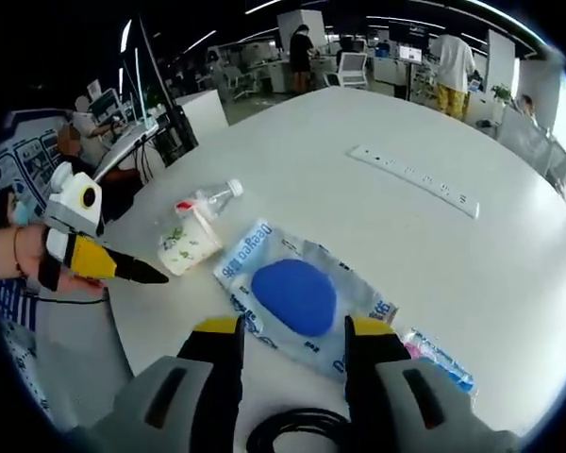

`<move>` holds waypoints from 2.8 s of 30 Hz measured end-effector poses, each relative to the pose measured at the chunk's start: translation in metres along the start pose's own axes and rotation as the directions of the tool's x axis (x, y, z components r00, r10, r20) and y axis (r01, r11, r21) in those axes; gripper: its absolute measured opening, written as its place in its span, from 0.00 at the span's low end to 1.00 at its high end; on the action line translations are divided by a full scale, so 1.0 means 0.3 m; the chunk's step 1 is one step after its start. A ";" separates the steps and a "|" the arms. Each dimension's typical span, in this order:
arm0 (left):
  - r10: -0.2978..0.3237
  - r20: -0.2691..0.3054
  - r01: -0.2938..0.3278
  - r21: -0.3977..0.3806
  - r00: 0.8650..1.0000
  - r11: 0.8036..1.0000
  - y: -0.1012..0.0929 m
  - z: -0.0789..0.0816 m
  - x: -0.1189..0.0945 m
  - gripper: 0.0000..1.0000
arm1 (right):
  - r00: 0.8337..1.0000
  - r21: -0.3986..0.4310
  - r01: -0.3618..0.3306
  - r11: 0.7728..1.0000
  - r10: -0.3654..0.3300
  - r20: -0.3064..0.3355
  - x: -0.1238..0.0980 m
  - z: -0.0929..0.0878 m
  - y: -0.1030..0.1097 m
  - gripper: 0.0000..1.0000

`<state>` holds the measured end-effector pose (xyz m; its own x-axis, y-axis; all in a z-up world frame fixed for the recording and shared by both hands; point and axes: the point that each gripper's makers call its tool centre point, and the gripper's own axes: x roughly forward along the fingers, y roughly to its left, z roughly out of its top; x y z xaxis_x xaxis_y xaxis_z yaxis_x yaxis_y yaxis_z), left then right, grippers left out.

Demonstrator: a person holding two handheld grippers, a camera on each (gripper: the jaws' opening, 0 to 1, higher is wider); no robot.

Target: Arrange the tabletop items into an orderly group along one side of the table until the central work area is clear of visible clutter.

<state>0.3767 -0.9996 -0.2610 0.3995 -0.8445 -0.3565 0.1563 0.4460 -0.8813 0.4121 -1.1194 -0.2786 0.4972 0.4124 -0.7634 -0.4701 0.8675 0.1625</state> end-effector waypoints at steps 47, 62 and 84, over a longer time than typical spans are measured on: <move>-0.149 -0.296 0.276 0.453 0.944 0.848 -0.029 0.118 -0.389 0.74 | 0.986 0.139 -0.093 0.986 0.072 0.150 -0.051 0.093 0.268 0.56; -0.014 -0.263 0.185 0.641 0.965 0.745 0.081 0.162 -0.478 0.75 | 0.982 0.123 -0.133 0.983 0.114 0.150 0.028 0.164 0.328 0.56; 0.061 -0.178 0.079 0.685 0.982 0.724 0.182 0.220 -0.566 0.74 | 0.968 0.133 -0.218 0.967 0.196 0.160 0.184 0.302 0.403 0.55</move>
<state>0.3769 -0.8123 -0.2280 0.2410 -0.8549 -0.4594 0.7638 0.4591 -0.4537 0.4488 -0.9665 -0.2443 0.5055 0.6134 -0.6068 -0.4656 0.7860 0.4067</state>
